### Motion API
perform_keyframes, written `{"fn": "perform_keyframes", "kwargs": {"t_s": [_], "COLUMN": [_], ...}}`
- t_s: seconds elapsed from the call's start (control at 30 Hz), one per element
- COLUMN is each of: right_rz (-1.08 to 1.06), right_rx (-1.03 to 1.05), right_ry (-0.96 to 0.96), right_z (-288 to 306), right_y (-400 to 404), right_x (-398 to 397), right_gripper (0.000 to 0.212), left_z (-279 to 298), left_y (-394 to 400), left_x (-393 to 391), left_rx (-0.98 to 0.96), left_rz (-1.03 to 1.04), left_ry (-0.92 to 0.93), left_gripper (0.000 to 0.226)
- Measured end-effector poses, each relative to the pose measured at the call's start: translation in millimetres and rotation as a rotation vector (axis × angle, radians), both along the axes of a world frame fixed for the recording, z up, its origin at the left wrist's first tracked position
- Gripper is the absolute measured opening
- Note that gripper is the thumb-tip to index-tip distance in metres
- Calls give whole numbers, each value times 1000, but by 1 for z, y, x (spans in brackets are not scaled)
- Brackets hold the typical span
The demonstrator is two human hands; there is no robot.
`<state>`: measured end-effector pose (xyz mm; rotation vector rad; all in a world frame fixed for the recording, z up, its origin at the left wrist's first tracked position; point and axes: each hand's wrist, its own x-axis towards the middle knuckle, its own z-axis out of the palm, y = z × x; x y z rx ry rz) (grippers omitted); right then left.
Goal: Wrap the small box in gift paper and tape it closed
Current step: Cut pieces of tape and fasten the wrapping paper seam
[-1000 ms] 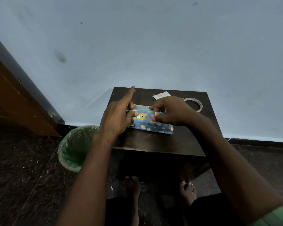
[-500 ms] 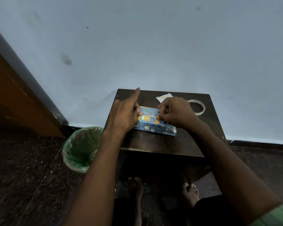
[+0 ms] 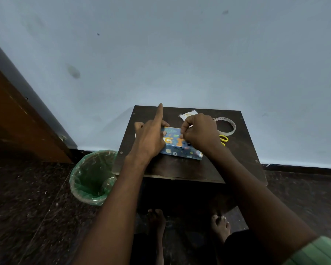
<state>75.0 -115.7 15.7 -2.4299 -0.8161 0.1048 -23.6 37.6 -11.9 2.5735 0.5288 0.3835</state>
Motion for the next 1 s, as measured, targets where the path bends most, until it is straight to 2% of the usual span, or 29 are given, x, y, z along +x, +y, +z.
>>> {"fn": "perform_keyframes", "kwargs": {"t_s": [0.17, 0.23, 0.3, 0.37, 0.5, 0.63, 0.83, 0.93, 1.0], "right_rz": [66, 130, 236, 288, 348, 335, 279, 226, 194], "right_rx": [4, -52, -116, -111, -152, -103, 50, 70, 74], "right_ry": [-121, -224, -269, -246, -218, -155, -25, -1, -2], "right_z": [-3, -5, -10, -12, -7, -6, -5, -3, -6], "right_y": [2, 6, 11, 10, 2, 3, -1, -1, 2], "right_x": [-4, -10, -15, -18, -14, -9, 2, 1, 1], "right_gripper": [19, 29, 26, 12, 35, 45, 17, 12, 12], "left_z": [2, 3, 3, 2, -5, 3, 0, -1, 0], "left_y": [-10, -11, -11, -8, -2, -2, -2, 1, 6], "left_x": [4, 3, 2, 1, -4, -11, -9, -10, -13], "left_rx": [-21, -17, -9, -32, -121, 3, 52, 8, -65], "left_rz": [82, 100, 116, 114, -17, -48, -70, -120, -168], "left_ry": [-22, -29, -19, -48, -170, -158, -196, -201, -155], "left_gripper": [106, 111, 115, 114, 106, 98, 96, 95, 105]}}
